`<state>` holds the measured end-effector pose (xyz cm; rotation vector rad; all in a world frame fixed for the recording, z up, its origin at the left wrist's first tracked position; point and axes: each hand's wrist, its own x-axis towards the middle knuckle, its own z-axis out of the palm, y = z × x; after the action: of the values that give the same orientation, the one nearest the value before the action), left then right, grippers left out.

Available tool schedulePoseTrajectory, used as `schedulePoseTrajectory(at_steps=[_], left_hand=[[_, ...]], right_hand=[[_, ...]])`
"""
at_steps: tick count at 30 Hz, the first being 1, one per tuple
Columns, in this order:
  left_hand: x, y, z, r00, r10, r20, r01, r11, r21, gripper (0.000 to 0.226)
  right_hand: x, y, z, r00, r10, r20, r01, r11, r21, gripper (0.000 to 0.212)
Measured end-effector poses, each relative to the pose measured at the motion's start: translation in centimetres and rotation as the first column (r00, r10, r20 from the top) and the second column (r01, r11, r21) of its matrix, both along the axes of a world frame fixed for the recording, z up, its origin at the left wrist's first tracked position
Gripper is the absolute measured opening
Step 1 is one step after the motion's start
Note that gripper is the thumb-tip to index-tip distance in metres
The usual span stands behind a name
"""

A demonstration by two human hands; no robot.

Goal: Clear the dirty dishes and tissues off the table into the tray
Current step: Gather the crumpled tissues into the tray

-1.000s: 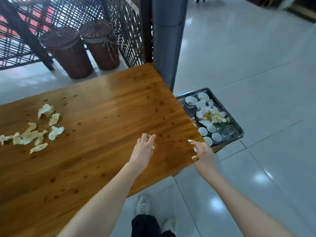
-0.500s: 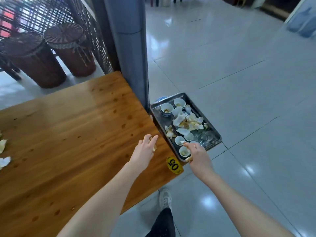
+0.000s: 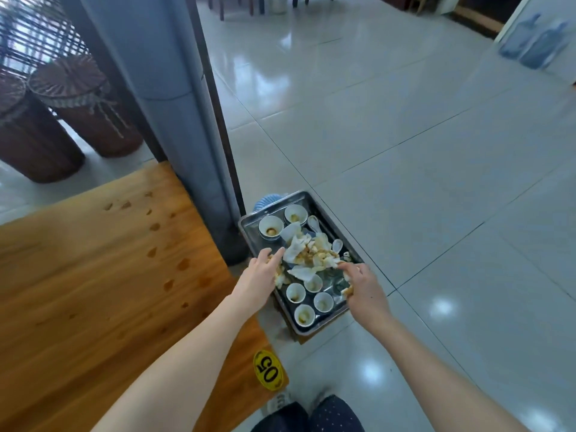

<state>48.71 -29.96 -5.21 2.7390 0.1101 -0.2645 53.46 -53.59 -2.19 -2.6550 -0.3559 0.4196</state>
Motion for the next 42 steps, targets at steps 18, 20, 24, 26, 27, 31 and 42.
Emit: schedulePoseTrajectory(at_steps=[18, 20, 24, 26, 27, 31, 42], left_hand=[[14.0, -3.4, -3.3, 0.932, 0.316, -0.176, -0.349, 0.915, -0.202, 0.074], [15.1, -3.7, -4.1, 0.916, 0.352, -0.195, -0.391, 0.893, -0.224, 0.073], [16.6, -4.2, -5.2, 0.897, 0.380, -0.226, -0.427, 0.875, -0.226, 0.074], [17.4, -4.3, -5.5, 0.891, 0.393, -0.225, -0.441, 0.867, -0.230, 0.075], [17.8, -4.4, -5.6, 0.889, 0.398, -0.227, -0.447, 0.862, -0.239, 0.076], [18.8, -4.5, -5.6, 0.874, 0.382, -0.302, -0.466, 0.836, -0.291, 0.096], [16.1, -2.8, -6.2, 0.819, 0.414, -0.398, -0.493, 0.862, -0.119, 0.113]], right_hand=[[19.0, 2.3, -6.1, 0.932, 0.279, -0.230, -0.285, 0.958, 0.004, 0.065], [20.3, 2.9, -7.1, 0.922, 0.300, -0.246, -0.313, 0.950, -0.013, 0.068], [22.1, 3.7, -8.7, 0.895, 0.353, -0.272, -0.365, 0.931, 0.006, 0.071], [22.7, 4.1, -9.5, 0.888, 0.366, -0.279, -0.381, 0.925, 0.000, 0.071], [23.0, 4.2, -9.8, 0.885, 0.369, -0.284, -0.387, 0.922, -0.005, 0.071], [24.2, 4.5, -10.7, 0.855, 0.393, -0.339, -0.410, 0.912, 0.023, 0.082], [26.0, 4.2, -11.0, 0.761, 0.485, -0.431, -0.542, 0.841, -0.009, 0.104]])
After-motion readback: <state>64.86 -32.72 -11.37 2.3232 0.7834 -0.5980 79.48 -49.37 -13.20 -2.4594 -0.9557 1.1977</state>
